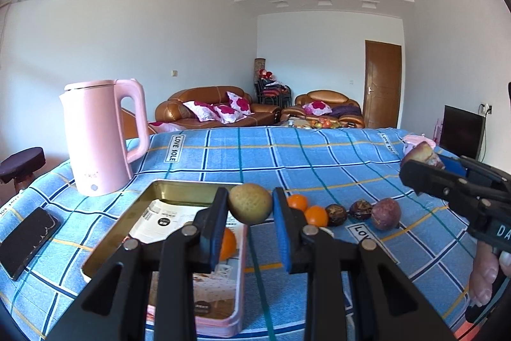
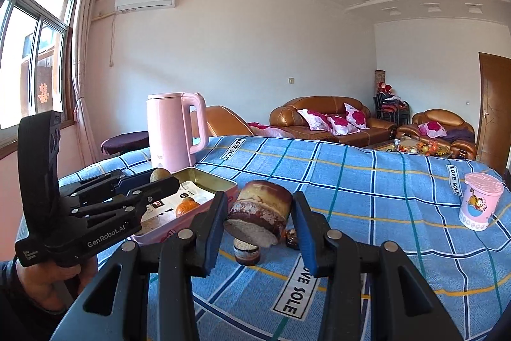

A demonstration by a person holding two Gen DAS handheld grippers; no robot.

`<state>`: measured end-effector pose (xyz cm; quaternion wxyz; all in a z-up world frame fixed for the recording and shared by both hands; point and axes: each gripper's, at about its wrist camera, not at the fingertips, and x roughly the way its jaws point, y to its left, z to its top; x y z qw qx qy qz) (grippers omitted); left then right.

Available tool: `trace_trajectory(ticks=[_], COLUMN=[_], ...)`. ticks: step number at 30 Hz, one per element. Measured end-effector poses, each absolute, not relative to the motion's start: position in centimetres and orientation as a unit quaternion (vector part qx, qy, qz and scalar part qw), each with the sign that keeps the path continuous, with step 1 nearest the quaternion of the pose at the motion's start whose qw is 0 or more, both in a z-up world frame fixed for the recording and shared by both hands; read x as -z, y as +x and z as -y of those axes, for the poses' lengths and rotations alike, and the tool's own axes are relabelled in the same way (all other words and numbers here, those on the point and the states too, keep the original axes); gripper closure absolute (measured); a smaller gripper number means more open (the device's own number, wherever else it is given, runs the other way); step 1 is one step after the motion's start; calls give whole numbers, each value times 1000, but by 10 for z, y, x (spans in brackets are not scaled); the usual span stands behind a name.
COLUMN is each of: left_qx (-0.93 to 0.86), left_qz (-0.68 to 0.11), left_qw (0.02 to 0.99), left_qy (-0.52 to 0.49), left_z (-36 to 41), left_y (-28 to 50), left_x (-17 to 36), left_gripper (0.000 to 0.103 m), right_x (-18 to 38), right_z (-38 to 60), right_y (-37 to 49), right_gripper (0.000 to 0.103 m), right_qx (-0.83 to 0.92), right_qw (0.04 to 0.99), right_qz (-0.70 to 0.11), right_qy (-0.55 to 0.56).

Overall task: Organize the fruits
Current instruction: 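Carry the cake roll over the tin with the right tool while the left tool carries the kiwi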

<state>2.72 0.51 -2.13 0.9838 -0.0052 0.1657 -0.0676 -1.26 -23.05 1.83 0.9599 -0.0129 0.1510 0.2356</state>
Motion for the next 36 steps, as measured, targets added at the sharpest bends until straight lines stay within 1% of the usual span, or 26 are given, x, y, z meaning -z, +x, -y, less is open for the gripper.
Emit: trace_trajectory(ticks=[8,16,26,36], left_qx=[14,-11,0,-2], left_qz=[-195,-223,-276,-297], left_qw=[981,975,961,955], left_qy=[-15,-17,-24,-18], left_z=[-55,-85,-96,-96], left_y=[50,70,97,102], left_x=[20,23,37,51], left_gripper=[74,74,74,74], right_x=[-27,-26,-17,13], right_z=[197,162,114,87], right_y=[12,41,64,75], right_gripper=[60,60,60,60], right_qx=[-266,-290,-315,-327], right_qw=[949,935,920,903], right_qz=[-169,-201,-231,-274], right_qy=[-15,-19,-38,-56])
